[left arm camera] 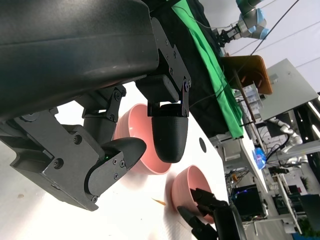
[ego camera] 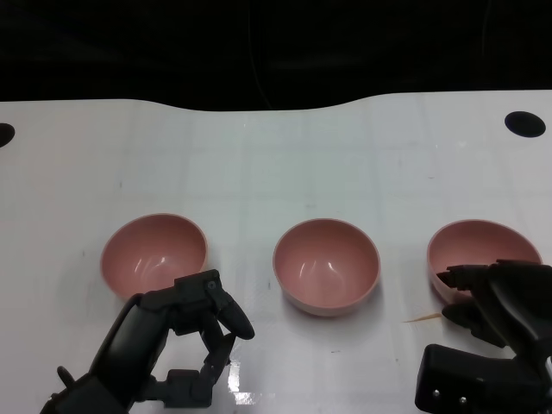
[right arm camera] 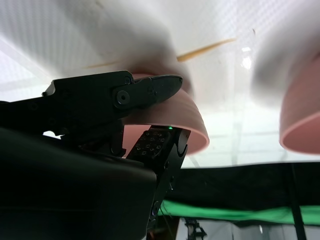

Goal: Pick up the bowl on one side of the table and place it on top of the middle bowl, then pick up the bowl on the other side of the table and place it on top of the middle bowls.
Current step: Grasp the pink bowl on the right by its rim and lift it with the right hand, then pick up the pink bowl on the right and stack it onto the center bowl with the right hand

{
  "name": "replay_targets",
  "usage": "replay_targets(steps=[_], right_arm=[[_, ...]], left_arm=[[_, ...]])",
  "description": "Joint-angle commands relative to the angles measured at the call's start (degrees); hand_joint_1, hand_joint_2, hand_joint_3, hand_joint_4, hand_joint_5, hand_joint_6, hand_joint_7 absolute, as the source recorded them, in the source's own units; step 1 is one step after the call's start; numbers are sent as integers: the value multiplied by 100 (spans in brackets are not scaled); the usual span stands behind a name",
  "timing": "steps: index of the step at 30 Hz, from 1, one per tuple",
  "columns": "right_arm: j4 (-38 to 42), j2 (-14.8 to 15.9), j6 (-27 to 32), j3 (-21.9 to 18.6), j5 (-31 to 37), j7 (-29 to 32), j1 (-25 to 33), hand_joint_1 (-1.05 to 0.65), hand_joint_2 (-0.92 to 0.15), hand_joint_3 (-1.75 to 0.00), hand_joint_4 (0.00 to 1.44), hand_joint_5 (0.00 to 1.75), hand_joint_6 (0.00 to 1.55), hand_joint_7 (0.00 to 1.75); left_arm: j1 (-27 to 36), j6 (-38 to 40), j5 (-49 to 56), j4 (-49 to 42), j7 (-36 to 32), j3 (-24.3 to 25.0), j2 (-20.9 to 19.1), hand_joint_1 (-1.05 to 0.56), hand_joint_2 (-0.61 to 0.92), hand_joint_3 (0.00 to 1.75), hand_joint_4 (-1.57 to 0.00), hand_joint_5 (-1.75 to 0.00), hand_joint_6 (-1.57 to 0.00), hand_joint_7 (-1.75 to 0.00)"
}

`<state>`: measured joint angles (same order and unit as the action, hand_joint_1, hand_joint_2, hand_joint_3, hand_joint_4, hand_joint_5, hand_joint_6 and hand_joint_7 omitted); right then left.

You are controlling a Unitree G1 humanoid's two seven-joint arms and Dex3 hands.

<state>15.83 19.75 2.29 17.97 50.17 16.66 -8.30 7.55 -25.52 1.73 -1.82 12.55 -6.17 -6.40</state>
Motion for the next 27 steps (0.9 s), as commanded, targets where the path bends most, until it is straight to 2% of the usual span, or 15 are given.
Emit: replay_targets(steps=[1,2,4,5,6,8,11,17,19,25,27], right_arm=[[189,144,-289,-111,-130,446,-122,-15,-61,-77,93,174,107,76],[218,148,-364,-121,-159,541,-134,-15,-52,-94,95,174,98,101],[215,158,-482,-140,-230,675,-144,-15,-48,-103,96,175,92,115],[175,168,-569,-154,-258,776,-140,-14,-45,-113,97,175,87,139],[136,174,-653,-167,-276,881,-136,-13,-42,-118,98,175,83,152],[76,178,-702,-171,-246,1009,-132,-14,-40,-124,99,175,80,164],[-64,145,-749,-207,-266,1109,-117,-15,-41,-125,99,175,76,172],[-279,106,-797,-233,-234,1160,-83,-15,-42,-125,99,175,74,175],[-618,72,-932,-224,-222,1241,-46,-16,-32,-136,100,175,76,172],[-1101,-23,-1132,-163,-205,1229,-23,-17,-25,-143,100,175,77,169],[-1201,-89,-1264,-134,-259,1200,-70,-17,-22,-148,99,175,79,164]], left_arm=[[22,-36,-32,6,-1,38,-49,-12,40,125,-76,-155,-75,-126],[22,-46,-25,3,-6,38,-48,-12,39,125,-76,-155,-75,-126],[19,-52,-16,3,-6,40,-54,-12,39,125,-77,-155,-75,-126],[17,-44,-21,9,0,41,-59,-12,39,125,-77,-154,-75,-126],[15,-42,-27,8,6,42,-61,-12,39,125,-77,-154,-75,-126],[15,-40,-31,7,9,42,-62,-12,40,125,-77,-155,-75,-126],[19,-42,-17,2,2,39,-61,-12,40,124,-77,-155,-75,-126],[21,-58,-3,-5,-5,40,-63,-12,40,124,-77,-156,-75,-127],[22,-84,42,-8,-25,42,-73,-13,40,124,-77,-156,-75,-127],[29,-48,29,4,-16,41,-68,-15,40,124,-77,-156,-75,-127],[31,-41,12,6,-18,44,-57,-13,41,123,-77,-156,-75,-126]])
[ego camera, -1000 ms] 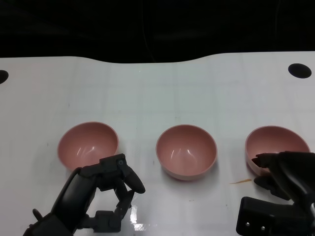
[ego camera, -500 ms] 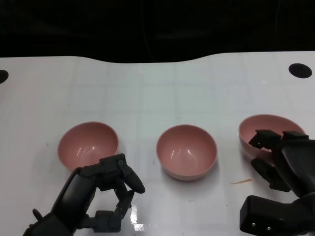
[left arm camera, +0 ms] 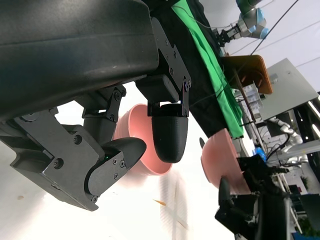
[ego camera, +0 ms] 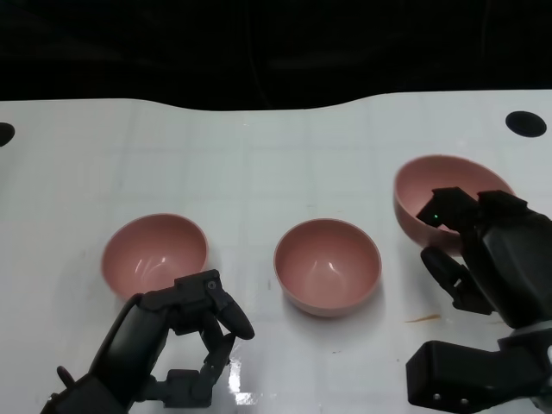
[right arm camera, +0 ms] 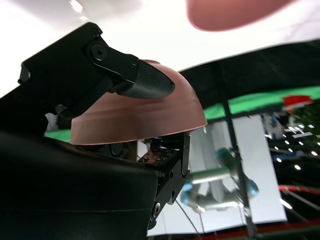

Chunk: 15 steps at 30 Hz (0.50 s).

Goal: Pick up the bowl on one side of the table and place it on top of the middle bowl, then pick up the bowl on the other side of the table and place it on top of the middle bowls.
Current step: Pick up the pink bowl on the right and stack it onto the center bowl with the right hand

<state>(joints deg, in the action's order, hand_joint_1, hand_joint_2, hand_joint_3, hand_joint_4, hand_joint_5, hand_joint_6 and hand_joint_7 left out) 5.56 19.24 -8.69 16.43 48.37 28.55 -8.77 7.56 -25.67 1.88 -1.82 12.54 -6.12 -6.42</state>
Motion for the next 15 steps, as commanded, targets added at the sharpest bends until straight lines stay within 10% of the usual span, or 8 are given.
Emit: replay_targets(steps=[1,15], right_arm=[[-190,-73,-236,36,-84,17,-63,-18,-21,-149,99,175,80,163],[-3,-363,-729,289,-150,-295,-466,-17,-18,-148,103,175,87,157]], left_arm=[[36,-1,1,24,-26,41,-54,-13,41,123,-76,-155,-75,-126],[49,-47,-7,31,-18,26,-43,-13,39,126,-75,-154,-75,-126]])
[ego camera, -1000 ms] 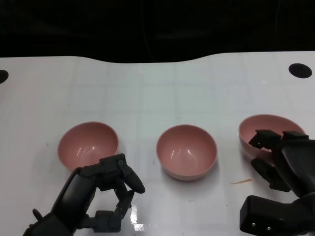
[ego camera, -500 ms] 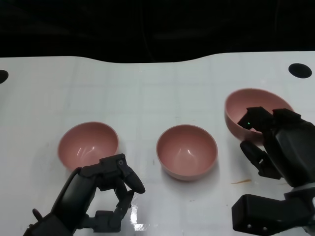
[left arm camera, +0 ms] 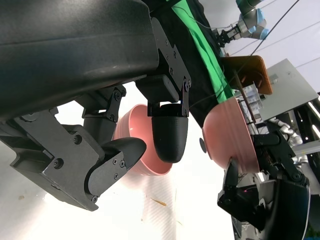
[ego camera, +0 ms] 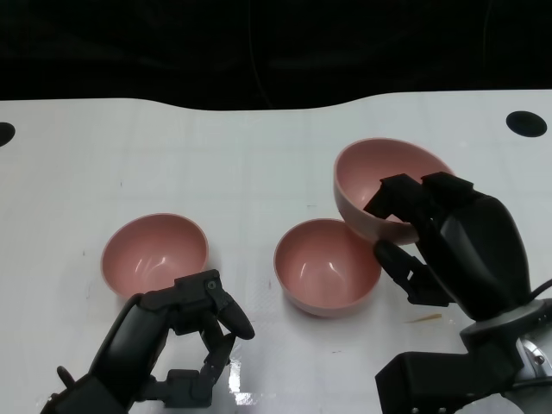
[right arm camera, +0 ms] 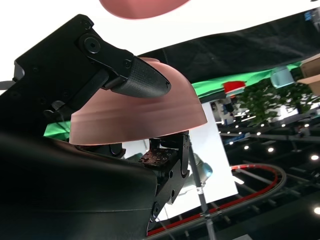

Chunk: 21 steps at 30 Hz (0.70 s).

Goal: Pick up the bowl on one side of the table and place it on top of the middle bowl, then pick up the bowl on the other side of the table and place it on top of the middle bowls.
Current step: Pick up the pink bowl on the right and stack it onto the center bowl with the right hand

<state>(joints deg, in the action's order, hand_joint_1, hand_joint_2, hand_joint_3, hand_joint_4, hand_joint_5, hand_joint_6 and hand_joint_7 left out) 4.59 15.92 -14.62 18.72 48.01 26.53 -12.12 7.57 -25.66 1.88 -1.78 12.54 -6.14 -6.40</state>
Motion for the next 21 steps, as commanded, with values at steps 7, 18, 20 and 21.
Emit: replay_targets(steps=[7,18,20,21], right_arm=[[310,-79,-390,242,-221,-420,-301,-13,-18,-146,101,175,93,141],[705,-197,-647,514,-159,-498,-461,-8,-24,-130,100,175,84,158],[771,-190,-664,561,-138,-521,-482,-10,-27,-132,99,175,83,160],[808,-189,-666,584,-120,-521,-496,-11,-28,-133,99,175,82,159]], left_arm=[[47,-36,37,34,-45,18,-33,-14,39,127,-76,-154,-75,-126],[106,-42,52,115,-40,-3,-29,-14,39,127,-75,-157,-74,-127],[127,-9,28,164,-27,-11,-22,-13,39,127,-75,-156,-74,-127],[130,1,15,174,-21,-14,-17,-13,39,127,-75,-156,-74,-127]])
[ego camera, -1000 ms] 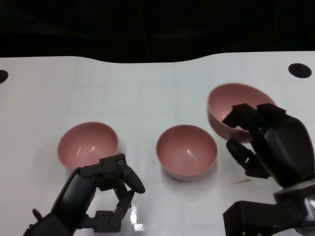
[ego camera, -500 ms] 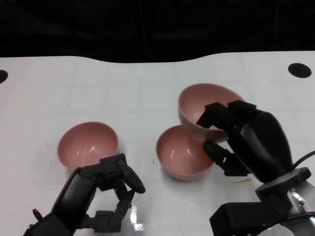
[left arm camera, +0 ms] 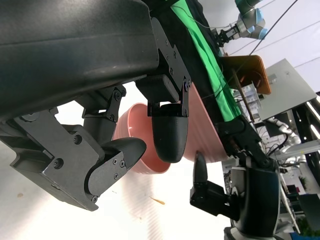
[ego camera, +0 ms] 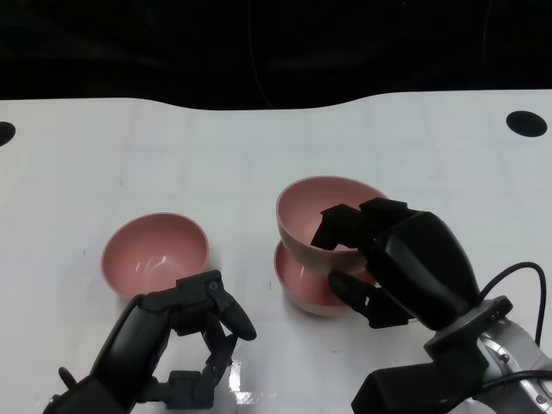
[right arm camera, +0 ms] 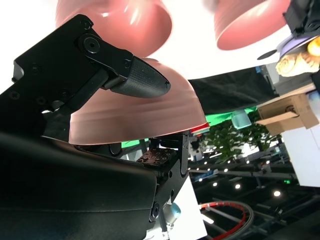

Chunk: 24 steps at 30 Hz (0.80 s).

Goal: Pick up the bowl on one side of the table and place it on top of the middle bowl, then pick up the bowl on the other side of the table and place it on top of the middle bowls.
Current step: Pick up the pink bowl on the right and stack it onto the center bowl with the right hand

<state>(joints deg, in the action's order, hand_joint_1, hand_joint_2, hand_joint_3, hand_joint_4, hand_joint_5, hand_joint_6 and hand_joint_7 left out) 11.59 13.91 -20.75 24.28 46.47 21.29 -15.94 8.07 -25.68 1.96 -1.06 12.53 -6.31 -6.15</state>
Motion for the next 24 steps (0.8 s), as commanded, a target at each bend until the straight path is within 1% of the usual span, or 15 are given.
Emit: replay_targets(steps=[1,5,10,13,14,15,16,17,18,19,20,22,23,24], right_arm=[[146,13,-59,50,41,10,-128,-11,-28,-133,99,175,82,159],[377,2,-93,136,78,72,-188,-10,-27,-133,98,175,82,159],[636,0,-30,225,196,85,-245,-12,-25,-138,97,175,79,165],[726,21,12,269,301,126,-259,-12,-25,-135,94,175,78,163],[731,25,78,283,318,54,-257,-14,-28,-130,92,170,83,140],[726,31,142,297,333,-17,-254,-16,-32,-123,93,157,89,115],[719,35,187,307,342,-65,-253,-17,-37,-111,94,144,96,90],[722,35,240,323,353,-128,-251,-19,-41,-102,94,135,98,78],[722,35,274,334,360,-165,-249,-22,-52,-79,95,122,100,61],[719,35,299,341,363,-191,-247,-24,-63,-55,95,113,106,42],[723,69,344,378,399,-315,-261,-26,-69,-45,92,105,105,32],[670,136,518,454,495,-650,-277,-33,-83,-25,81,78,97,13],[635,156,601,479,531,-789,-278,-39,-88,-20,71,63,89,5],[601,165,659,492,547,-870,-275,-41,-90,-18,68,57,86,3]], left_arm=[[83,11,1,110,-17,1,-40,-13,39,127,-75,-156,-74,-127],[94,38,22,150,-30,-10,-37,-14,39,127,-75,-155,-74,-127],[89,36,37,150,-39,-38,-23,-16,39,127,-75,-154,-74,-127],[101,61,26,174,-31,-61,-5,-16,41,124,-76,-154,-74,-128],[104,67,24,180,-30,-65,1,-15,41,124,-76,-153,-74,-128],[105,67,27,183,-33,-68,6,-15,41,123,-76,-153,-74,-127],[106,68,30,186,-35,-69,11,-15,41,123,-76,-153,-74,-127],[102,52,39,182,-35,-71,11,-15,41,123,-76,-154,-74,-127],[98,40,43,179,-34,-71,11,-14,41,123,-76,-154,-74,-127],[96,32,46,176,-32,-72,11,-14,41,122,-75,-154,-74,-127],[98,47,34,184,-26,-74,15,-14,42,122,-75,-154,-74,-127],[103,74,24,197,-21,-74,17,-15,42,122,-76,-155,-74,-126],[104,78,20,199,-19,-74,18,-15,42,121,-76,-156,-74,-126],[104,77,19,198,-19,-73,19,-15,42,121,-76,-156,-74,-126]])
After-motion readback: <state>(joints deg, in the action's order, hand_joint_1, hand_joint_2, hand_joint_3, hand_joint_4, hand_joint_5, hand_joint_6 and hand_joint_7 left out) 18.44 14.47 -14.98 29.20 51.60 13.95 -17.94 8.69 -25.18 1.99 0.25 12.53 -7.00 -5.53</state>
